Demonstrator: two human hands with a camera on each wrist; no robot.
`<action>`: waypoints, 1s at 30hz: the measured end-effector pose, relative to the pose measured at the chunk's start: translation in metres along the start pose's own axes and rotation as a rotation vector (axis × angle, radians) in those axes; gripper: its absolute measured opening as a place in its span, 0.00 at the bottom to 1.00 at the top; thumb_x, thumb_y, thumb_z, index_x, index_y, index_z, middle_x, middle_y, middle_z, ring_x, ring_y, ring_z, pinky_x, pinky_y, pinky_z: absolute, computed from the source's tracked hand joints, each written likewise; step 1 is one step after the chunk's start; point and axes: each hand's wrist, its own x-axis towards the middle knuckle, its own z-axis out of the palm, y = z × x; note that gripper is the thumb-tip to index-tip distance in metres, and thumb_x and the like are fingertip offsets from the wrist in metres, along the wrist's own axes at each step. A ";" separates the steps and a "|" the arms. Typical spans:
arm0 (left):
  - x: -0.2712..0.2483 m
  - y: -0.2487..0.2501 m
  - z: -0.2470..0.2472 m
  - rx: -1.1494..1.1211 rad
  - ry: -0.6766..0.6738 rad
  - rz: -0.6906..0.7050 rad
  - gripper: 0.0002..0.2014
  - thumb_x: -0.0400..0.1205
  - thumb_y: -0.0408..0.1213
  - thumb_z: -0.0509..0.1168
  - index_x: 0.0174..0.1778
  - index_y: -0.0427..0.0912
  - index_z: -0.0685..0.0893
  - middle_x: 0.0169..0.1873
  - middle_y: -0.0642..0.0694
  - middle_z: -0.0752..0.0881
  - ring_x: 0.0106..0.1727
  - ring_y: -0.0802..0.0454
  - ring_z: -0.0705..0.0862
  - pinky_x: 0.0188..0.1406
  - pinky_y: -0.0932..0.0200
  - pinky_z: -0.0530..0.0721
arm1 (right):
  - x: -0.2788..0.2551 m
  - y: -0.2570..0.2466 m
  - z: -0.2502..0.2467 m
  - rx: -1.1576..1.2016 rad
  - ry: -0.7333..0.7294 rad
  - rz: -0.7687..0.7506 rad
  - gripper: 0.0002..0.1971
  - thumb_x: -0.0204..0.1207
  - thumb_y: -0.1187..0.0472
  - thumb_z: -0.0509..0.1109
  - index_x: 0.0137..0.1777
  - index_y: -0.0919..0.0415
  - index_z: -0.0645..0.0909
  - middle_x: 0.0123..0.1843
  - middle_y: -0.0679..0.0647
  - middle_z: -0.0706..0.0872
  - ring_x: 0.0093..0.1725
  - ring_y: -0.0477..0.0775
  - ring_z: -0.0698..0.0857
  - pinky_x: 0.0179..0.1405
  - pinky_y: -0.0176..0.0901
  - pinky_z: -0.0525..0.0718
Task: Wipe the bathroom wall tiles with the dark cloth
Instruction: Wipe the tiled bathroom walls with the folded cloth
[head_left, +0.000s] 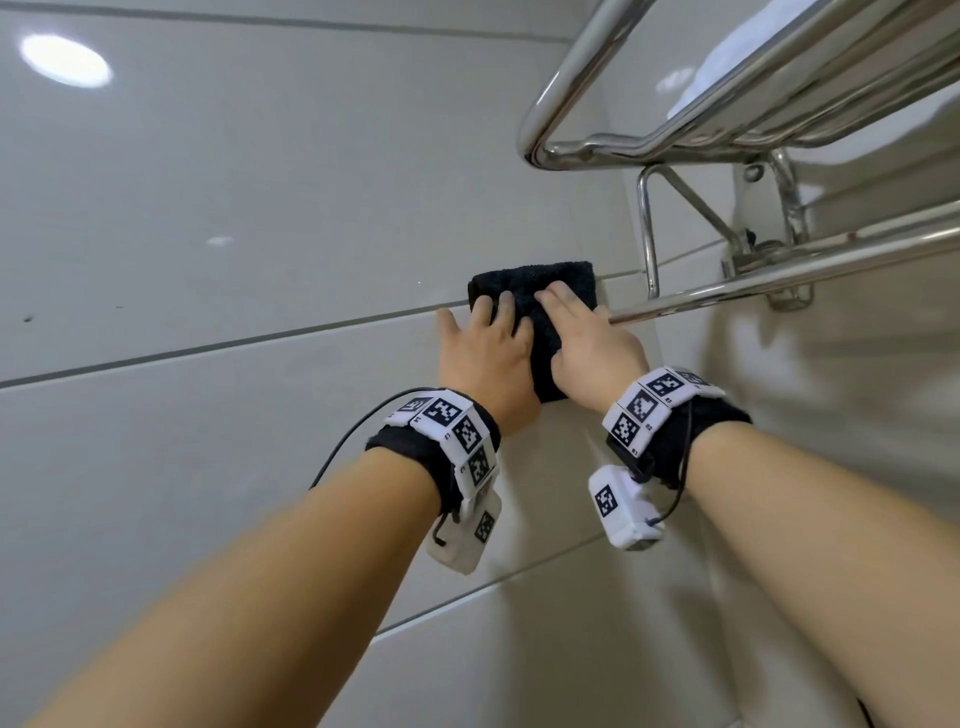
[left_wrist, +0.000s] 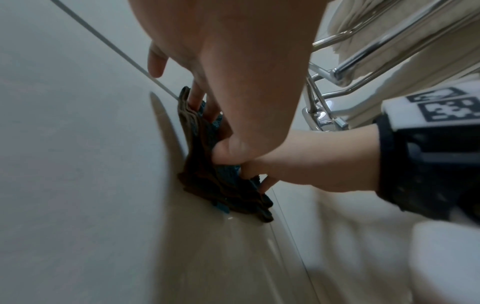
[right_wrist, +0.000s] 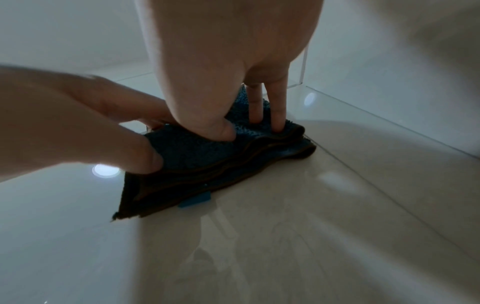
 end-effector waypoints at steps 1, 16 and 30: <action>0.001 0.000 0.000 -0.005 -0.002 -0.001 0.33 0.79 0.50 0.59 0.82 0.49 0.64 0.85 0.42 0.57 0.81 0.42 0.59 0.69 0.33 0.61 | 0.000 0.000 0.000 0.000 -0.004 0.001 0.37 0.77 0.65 0.59 0.84 0.46 0.52 0.85 0.37 0.48 0.55 0.63 0.81 0.29 0.48 0.76; -0.030 -0.041 0.002 -0.034 0.025 -0.024 0.29 0.80 0.46 0.57 0.81 0.51 0.67 0.86 0.46 0.57 0.83 0.49 0.57 0.71 0.31 0.57 | -0.014 -0.053 -0.004 0.069 0.026 -0.009 0.36 0.76 0.64 0.60 0.85 0.49 0.56 0.85 0.39 0.53 0.62 0.62 0.71 0.40 0.49 0.73; -0.130 -0.164 -0.009 0.017 0.078 -0.166 0.24 0.71 0.41 0.61 0.66 0.48 0.75 0.74 0.48 0.73 0.70 0.45 0.73 0.56 0.36 0.70 | -0.035 -0.204 0.000 0.100 0.031 -0.199 0.36 0.76 0.62 0.62 0.85 0.49 0.57 0.85 0.42 0.53 0.61 0.61 0.72 0.41 0.45 0.72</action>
